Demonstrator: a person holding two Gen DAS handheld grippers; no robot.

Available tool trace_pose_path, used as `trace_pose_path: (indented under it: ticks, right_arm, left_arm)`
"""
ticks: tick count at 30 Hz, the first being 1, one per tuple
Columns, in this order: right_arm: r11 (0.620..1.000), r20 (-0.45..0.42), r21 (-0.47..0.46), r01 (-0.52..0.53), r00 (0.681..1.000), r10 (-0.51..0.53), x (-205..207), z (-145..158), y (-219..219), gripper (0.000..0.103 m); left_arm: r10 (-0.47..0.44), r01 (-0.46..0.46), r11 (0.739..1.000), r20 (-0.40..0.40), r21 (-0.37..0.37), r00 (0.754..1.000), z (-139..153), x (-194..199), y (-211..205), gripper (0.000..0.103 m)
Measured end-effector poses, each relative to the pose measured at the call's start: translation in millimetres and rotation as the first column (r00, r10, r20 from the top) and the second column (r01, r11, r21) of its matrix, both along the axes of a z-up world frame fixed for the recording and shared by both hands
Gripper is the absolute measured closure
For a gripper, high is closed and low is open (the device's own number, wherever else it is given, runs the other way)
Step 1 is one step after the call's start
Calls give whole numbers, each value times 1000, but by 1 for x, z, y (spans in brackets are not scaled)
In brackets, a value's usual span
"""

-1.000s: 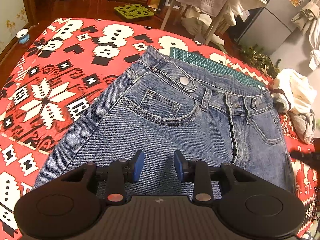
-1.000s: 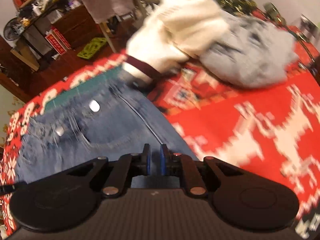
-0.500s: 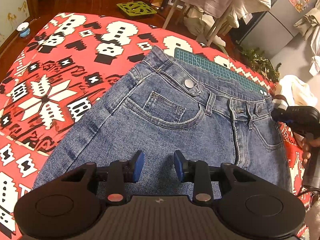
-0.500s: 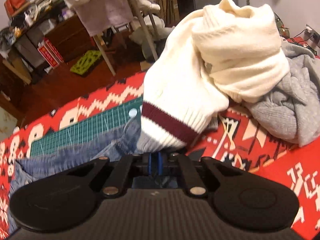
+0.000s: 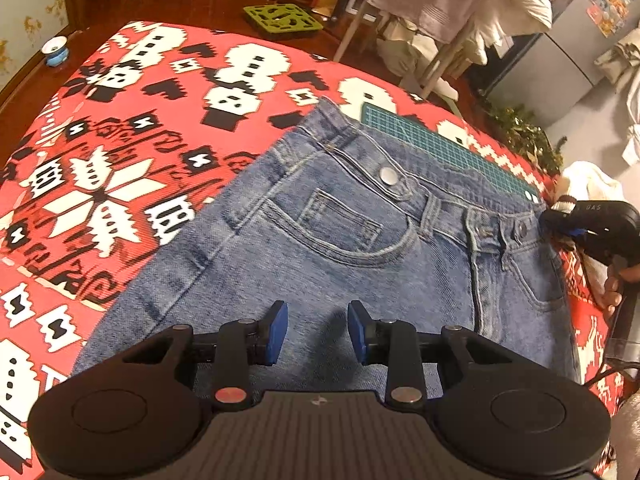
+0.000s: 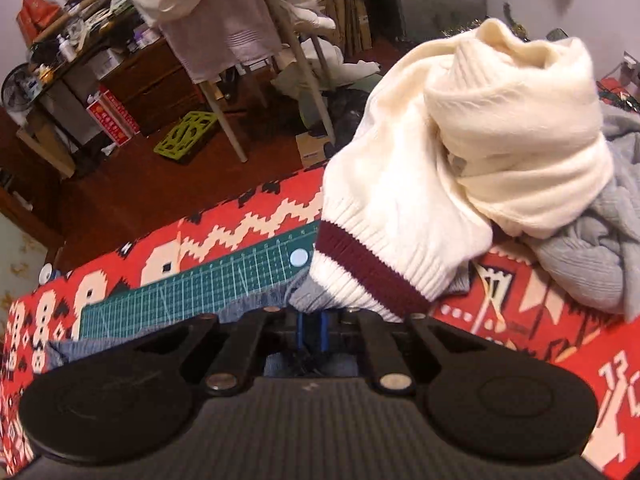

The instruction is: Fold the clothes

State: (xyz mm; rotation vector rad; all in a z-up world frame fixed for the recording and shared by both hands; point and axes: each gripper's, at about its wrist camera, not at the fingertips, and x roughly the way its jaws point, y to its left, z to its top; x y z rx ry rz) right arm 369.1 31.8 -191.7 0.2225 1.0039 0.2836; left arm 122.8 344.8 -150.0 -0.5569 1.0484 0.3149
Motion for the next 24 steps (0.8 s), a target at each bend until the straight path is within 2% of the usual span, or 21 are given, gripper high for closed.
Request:
trace_pose_path:
  ticks: [6,10,16,20,24]
  right_arm:
    - [999,13,-30,10,1000,-10,10,-5,11,94]
    - [1000,35,19,13,999,-13,-1,6,6,93]
    - [991,73,111,-73,995,65,-67,32,1,91]
    - [989,122,94,-114,987,102,-125,41,-6,90]
    - [985,145,122,-120,984,102,-148,37,-18,83]
  left_arm:
    - [48,-48,998,4,-31,999,-2,-2,16,71]
    - [79,-78,996,7,-46,997,-3,-5,26,71]
    - [120,-118,990,15,-78,993,-3,-8,38,71]
    - [123,-120,989,45,-81,991,0,-11,37,71]
    - [114,-107,992,95,-74,989,7,-13,34,71]
